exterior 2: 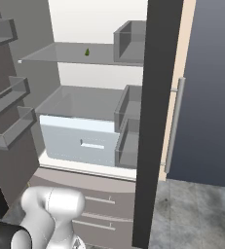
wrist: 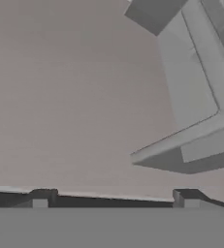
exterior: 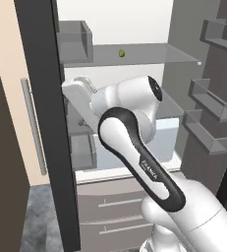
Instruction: There is a bowl on the dining counter. Grab a lemon wedge from the fridge and place it in the bowl. Then get the liquor bottle and glass cup from the cabinet and place them next to the bowl.
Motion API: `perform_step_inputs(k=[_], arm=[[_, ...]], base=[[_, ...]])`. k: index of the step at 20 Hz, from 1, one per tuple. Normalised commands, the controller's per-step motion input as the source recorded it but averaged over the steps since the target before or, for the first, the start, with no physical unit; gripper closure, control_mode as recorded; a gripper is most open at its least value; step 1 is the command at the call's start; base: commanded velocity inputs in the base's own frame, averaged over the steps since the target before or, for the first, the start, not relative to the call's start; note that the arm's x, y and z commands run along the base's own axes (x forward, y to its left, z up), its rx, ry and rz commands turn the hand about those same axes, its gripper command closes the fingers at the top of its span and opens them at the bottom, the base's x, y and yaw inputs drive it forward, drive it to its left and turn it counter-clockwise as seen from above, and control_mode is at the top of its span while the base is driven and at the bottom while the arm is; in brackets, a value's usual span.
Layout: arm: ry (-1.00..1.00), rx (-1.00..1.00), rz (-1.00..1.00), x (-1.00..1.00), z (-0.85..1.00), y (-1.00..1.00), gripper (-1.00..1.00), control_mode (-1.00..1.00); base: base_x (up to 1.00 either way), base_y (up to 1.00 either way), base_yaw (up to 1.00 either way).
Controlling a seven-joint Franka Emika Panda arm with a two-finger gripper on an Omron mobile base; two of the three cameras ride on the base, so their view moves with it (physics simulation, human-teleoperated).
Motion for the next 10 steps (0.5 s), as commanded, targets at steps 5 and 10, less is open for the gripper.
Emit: perform_step_inputs(k=[5, 10], arm=[[-0.16, -0.04, -0.05, -1.00, 0.00, -0.57, -1.00, -1.00], [-0.06, -0.03, -0.02, -0.92, 0.02, -0.74, -1.00, -1.00]], base=[[0.00, 0.00, 0.00], [0.00, 0.00, 0.00]])
